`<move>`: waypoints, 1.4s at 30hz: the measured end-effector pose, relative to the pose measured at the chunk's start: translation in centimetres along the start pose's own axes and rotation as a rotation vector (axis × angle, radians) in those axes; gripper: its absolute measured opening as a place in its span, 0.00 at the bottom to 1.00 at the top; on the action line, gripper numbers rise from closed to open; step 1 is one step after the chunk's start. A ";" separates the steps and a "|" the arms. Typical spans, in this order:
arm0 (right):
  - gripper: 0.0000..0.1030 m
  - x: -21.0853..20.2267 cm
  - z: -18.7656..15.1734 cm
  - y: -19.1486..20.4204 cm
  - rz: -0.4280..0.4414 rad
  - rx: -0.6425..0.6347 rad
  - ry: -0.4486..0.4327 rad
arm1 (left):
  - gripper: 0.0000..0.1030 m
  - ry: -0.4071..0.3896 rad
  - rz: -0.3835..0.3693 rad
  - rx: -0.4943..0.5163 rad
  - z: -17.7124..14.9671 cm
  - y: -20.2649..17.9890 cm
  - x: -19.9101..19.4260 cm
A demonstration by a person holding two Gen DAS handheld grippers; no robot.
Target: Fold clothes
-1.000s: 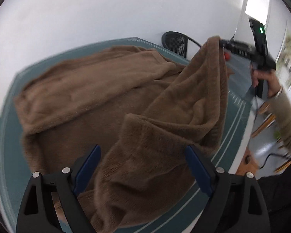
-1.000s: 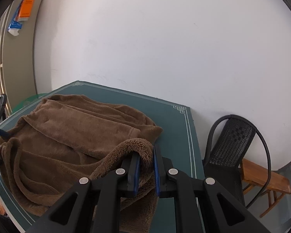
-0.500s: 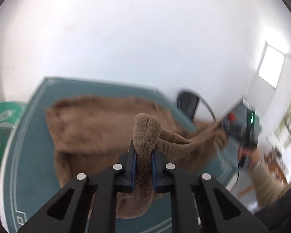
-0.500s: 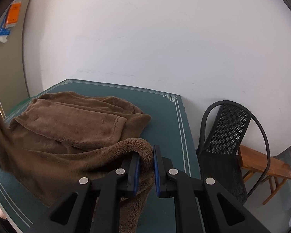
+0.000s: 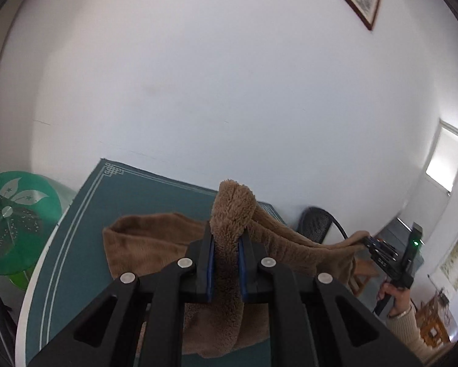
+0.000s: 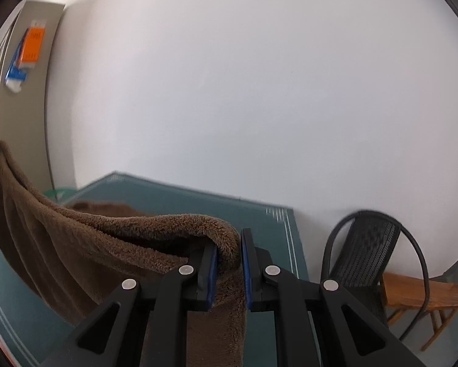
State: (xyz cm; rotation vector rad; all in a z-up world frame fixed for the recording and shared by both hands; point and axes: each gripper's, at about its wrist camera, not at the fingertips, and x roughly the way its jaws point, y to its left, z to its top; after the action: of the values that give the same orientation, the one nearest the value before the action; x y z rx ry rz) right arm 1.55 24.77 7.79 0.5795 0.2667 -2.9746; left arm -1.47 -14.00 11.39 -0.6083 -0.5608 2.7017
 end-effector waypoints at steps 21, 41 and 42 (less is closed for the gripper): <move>0.13 19.1 4.5 -0.3 0.006 0.081 0.157 | 0.14 0.130 0.238 -0.011 5.3 5.7 17.0; 0.13 33.6 -1.5 0.3 0.028 0.079 0.431 | 0.21 0.388 0.441 0.003 0.8 11.4 29.8; 0.13 34.1 -1.7 0.3 0.027 0.079 0.443 | 0.23 0.402 0.456 0.011 0.4 11.6 30.2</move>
State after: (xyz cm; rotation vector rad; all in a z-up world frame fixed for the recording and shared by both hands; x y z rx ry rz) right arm -29.22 22.66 -6.80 1.2395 0.1705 -2.8054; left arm -30.16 -12.77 -3.61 -1.3797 -0.3279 2.8527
